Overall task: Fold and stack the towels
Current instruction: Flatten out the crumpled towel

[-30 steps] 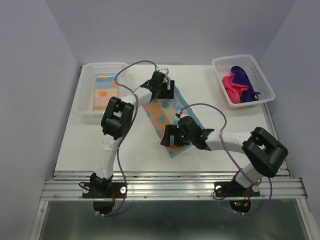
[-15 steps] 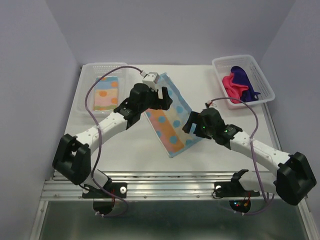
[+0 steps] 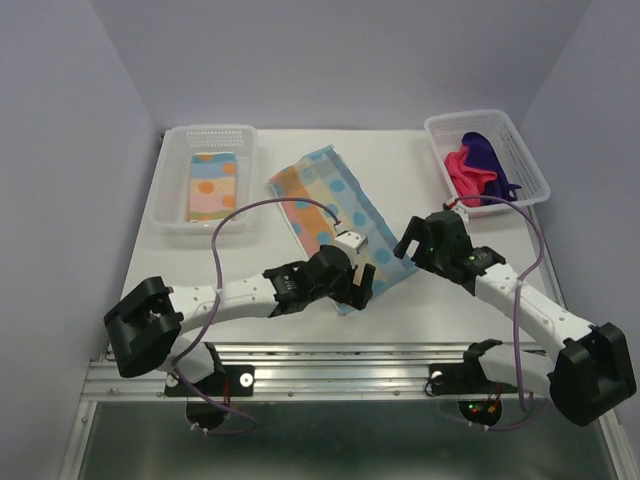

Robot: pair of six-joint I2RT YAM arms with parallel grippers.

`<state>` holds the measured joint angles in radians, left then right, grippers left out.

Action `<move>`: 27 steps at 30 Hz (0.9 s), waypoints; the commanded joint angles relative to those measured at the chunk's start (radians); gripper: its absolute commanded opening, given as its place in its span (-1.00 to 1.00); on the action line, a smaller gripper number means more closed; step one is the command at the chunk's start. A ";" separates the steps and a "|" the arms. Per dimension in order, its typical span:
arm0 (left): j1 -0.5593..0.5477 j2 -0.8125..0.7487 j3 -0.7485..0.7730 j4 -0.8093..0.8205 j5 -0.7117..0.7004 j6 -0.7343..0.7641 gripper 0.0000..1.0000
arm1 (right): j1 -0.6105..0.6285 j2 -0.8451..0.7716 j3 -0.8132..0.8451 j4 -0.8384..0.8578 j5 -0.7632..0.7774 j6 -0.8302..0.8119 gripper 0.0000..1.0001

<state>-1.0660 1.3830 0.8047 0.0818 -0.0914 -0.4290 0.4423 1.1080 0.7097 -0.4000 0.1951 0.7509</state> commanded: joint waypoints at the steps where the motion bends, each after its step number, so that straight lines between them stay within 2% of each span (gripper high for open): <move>1: -0.061 0.071 0.034 -0.066 -0.068 -0.025 0.97 | -0.014 0.029 -0.012 0.006 0.014 -0.036 1.00; 7: -0.066 0.162 0.070 -0.139 -0.099 -0.043 0.90 | -0.031 0.056 -0.021 0.016 -0.016 -0.067 1.00; 11: -0.066 0.159 0.041 -0.139 -0.077 -0.047 0.87 | -0.040 0.058 -0.036 0.029 -0.022 -0.070 1.00; 16: -0.072 0.186 0.042 -0.140 -0.016 -0.034 0.72 | -0.051 0.073 -0.038 0.030 -0.025 -0.076 1.00; 27: -0.101 0.238 0.091 -0.226 -0.094 -0.027 0.60 | -0.062 0.084 -0.047 0.041 -0.034 -0.082 1.00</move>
<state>-1.1614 1.5898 0.8417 -0.1112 -0.1501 -0.4648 0.3862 1.1870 0.6830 -0.3916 0.1638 0.6838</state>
